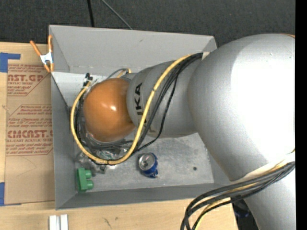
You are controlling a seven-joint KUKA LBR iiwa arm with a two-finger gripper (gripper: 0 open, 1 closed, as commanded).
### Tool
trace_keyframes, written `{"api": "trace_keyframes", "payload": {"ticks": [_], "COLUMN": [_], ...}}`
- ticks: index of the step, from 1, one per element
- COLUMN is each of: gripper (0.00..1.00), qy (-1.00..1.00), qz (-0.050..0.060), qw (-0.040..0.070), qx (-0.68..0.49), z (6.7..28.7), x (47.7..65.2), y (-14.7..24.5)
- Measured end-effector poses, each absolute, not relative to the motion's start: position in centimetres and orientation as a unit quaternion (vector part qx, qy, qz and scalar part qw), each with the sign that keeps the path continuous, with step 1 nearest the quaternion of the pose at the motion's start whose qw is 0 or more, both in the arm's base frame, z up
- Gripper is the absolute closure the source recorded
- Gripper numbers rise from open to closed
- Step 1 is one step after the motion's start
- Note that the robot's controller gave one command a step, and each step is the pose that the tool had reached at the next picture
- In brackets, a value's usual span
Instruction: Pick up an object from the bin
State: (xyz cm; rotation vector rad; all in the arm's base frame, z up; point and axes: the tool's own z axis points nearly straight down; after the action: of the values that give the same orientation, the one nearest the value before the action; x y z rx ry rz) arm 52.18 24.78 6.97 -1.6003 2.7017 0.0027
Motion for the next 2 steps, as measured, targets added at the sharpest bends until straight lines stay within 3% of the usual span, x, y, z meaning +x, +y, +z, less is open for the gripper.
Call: {"api": "trace_keyframes", "payload": {"ticks": [1, 2], "gripper": [1.0, 0.0], "qy": [0.868, 0.868], "qz": [0.0, 0.001], "qw": [0.006, 0.002], "qx": [-0.496, -0.496], "z": [19.9, 19.42], "x": [53.63, 53.43], "y": [24.9, 24.85]}}
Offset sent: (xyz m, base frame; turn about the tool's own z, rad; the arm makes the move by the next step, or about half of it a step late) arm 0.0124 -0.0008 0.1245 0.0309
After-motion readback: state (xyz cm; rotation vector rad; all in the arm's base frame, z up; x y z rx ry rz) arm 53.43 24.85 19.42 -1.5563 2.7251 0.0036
